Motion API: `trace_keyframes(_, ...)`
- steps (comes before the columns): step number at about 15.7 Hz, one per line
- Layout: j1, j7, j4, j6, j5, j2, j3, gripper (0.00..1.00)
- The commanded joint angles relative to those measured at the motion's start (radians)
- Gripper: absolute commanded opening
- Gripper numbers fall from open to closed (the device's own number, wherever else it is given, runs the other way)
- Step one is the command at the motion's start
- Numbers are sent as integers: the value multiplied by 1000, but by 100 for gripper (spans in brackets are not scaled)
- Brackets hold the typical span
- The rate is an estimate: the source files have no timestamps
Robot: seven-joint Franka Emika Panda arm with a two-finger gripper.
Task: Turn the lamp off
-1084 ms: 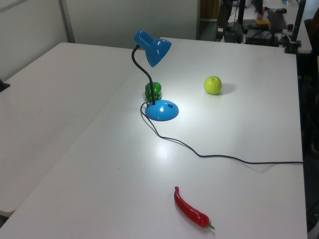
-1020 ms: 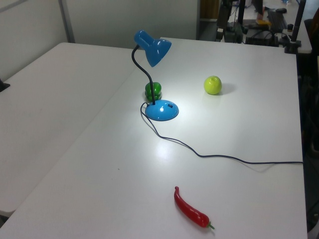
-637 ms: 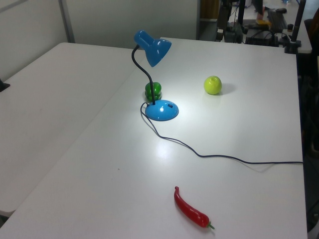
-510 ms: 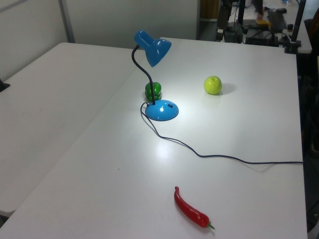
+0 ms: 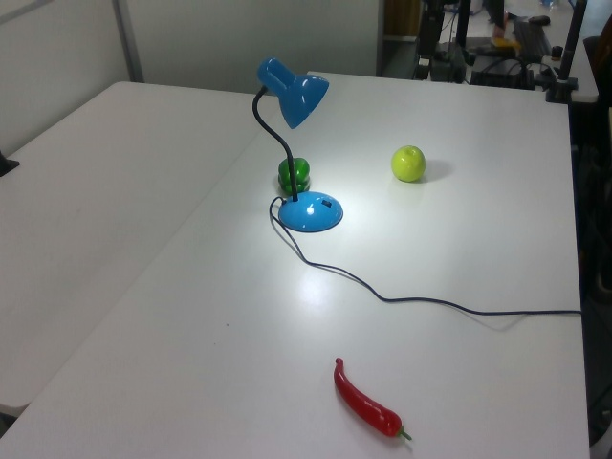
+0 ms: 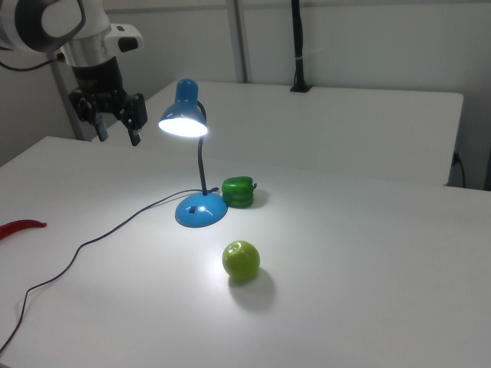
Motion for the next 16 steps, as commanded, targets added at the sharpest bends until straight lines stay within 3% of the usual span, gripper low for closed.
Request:
trace_keyframes(1,0,-36,-18,17,-14,-10,4,49)
trace_keyframes(3,0,-36,-21,17,-11,-10,4,29)
trace_keyframes(5,2,-36,-23,16,-8,-10,4,19)
trace_keyframes(7,3,-35,-31,17,-7,-10,7,0)
trace_keyframes(13,3,-36,-55,22,-7,5,23,0)
trace_keyframes(16,8,-22,-102,120,-14,17,30,0)
